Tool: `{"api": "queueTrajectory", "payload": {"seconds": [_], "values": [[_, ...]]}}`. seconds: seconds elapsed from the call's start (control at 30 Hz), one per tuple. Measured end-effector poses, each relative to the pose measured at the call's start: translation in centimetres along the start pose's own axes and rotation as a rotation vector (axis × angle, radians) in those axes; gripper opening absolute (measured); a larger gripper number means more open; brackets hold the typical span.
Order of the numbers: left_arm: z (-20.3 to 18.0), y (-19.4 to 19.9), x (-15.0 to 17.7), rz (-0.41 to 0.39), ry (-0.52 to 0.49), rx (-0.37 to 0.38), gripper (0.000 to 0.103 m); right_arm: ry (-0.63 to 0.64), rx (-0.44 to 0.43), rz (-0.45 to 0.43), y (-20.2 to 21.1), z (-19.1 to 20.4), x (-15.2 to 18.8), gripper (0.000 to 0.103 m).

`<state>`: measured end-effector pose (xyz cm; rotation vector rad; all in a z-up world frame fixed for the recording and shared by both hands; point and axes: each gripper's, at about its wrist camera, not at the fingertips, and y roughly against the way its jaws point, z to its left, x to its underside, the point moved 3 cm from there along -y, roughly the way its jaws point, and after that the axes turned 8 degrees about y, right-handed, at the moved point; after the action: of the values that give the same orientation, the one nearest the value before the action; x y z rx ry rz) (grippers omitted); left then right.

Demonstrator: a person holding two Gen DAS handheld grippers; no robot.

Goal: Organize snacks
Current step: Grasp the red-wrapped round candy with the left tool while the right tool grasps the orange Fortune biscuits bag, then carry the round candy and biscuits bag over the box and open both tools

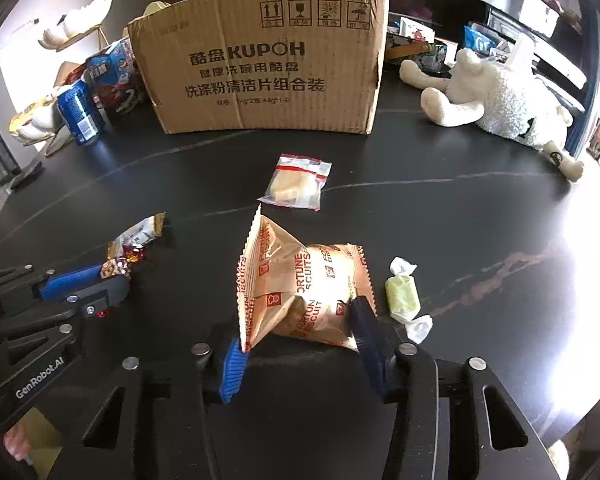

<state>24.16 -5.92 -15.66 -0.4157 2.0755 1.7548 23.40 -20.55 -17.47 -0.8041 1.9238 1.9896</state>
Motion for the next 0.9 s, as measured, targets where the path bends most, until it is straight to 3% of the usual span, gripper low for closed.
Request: {"api": "queueTrajectory", "payload": {"seconds": [0.2,0.53,0.9], "values": [[-0.9,0.9,0.0,-0.014,-0.004,0.023,0.021,-0.043,-0.014,-0.014,0.5,-0.7,0.1,0.038],[-1.7,3.1,0.0,-0.058,-0.006,0.049,0.021,-0.053,-0.039,-0.074,3.0,-0.5,-0.1,0.038],[-2.2,7.7,-1.1,-0.167,-0.029,0.057,0.021,-0.03,-0.049,-0.175,7.0,0.0,-1.8,0.038]]}}
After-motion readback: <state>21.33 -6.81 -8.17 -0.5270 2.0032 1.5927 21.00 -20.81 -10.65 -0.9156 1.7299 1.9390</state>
